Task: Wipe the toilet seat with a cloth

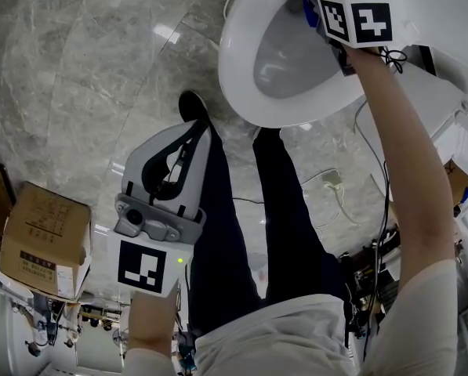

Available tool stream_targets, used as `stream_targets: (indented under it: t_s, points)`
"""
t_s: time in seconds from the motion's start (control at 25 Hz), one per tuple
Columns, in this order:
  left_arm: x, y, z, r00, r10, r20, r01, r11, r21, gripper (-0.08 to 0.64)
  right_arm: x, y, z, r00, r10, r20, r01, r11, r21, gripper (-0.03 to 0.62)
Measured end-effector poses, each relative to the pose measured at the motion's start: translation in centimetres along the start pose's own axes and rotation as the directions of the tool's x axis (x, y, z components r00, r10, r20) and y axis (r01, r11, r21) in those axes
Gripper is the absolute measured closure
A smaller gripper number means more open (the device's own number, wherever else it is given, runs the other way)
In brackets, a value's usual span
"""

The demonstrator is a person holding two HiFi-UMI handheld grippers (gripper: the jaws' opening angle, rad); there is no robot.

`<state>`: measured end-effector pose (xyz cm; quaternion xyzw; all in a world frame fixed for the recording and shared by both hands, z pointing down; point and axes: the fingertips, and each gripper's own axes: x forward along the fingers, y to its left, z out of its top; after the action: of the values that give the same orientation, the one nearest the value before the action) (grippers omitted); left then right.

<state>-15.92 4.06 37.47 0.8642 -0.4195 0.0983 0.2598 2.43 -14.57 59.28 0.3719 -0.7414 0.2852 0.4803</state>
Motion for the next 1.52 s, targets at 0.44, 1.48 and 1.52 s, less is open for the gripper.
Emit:
stream_targets:
  t_s: [0.44,1.48,1.52]
  points:
    - [-0.2,-0.4,-0.6,1.0,-0.006,0.002,0.006,1.0,-0.013,0.555,0.1,1.7,-0.2,0.999,0.0,-0.033,-0.004,0.992,-0.126,0.535]
    - [-0.8,-1.3,-1.8,1.0,0.004,0.001,-0.004,1.0,-0.019,0.555,-0.4,6.6,-1.4,0.997,0.049,-0.064,-0.071,0.918,-0.389,0.535]
    - [-0.7,-1.4,-1.8,1.0,0.003,0.002,-0.003,1.0,-0.018,0.555,-0.4,6.7,-1.4,0.996,0.056,-0.067,-0.077,0.916,-0.394,0.535]
